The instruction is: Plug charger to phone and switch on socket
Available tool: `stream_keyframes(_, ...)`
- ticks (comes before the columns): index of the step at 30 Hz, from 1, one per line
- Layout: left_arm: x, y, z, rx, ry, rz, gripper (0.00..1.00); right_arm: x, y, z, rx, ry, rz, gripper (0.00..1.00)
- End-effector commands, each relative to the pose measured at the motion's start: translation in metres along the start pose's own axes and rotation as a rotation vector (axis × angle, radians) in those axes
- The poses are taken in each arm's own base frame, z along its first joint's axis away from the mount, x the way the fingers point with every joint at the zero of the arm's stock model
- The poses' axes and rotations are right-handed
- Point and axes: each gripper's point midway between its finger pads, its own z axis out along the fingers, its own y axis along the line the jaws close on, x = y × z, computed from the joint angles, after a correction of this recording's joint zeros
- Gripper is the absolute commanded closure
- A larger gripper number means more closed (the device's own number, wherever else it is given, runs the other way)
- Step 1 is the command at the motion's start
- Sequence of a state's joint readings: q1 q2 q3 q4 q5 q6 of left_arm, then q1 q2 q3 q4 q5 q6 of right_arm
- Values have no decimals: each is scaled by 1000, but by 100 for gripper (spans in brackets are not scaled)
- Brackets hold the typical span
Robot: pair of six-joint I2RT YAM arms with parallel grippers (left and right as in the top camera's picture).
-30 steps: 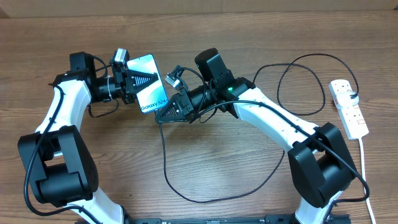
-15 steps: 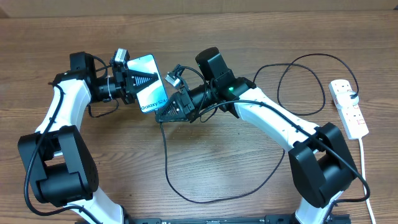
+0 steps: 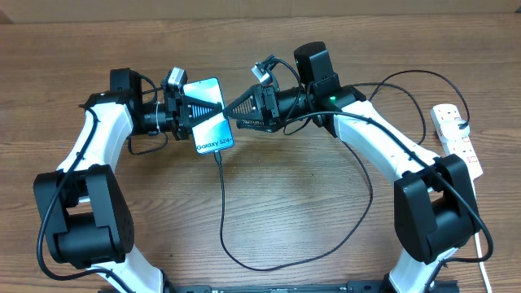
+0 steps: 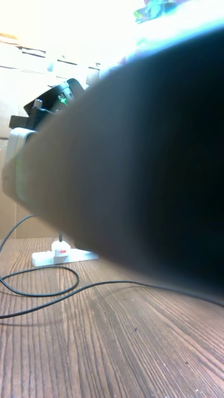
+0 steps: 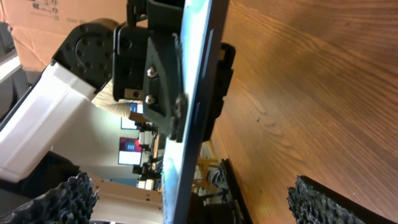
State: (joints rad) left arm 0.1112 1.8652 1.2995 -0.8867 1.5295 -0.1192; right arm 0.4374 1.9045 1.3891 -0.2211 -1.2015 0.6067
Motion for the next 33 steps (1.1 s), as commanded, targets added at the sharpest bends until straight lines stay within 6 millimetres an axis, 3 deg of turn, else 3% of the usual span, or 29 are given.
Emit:
stream_keyframes(1,7,-10,8,19,25,64,96,4,26,2,-40,23,-65,0)
stream_keyframes(3,10,-8,14,6,42,65,96,5,27,4,-41,28,-64,7)
stream_keyframes(6,16,-7,26,-1,76,71,96,11,26,9,-37,48,-36,33)
stream_keyframes(13,16,-5,26,-15,76,71,96,24,26,18,-35,90,8,61)
stream_keyframes(20,12,-5,26,-14,72,95,96,32,30,18,-60,122,30,59)
stream_keyframes(25,6,-7,24,-15,62,62,96,24,16,15,6,76,56,56)
stream_keyframes(27,3,-7,22,-15,55,47,96,21,14,12,12,63,64,61)
stream_keyframes(30,3,-7,22,-15,55,43,96,19,13,9,14,55,66,76)
stream_keyframes(33,3,-7,22,-15,55,42,96,15,11,9,28,39,55,77)
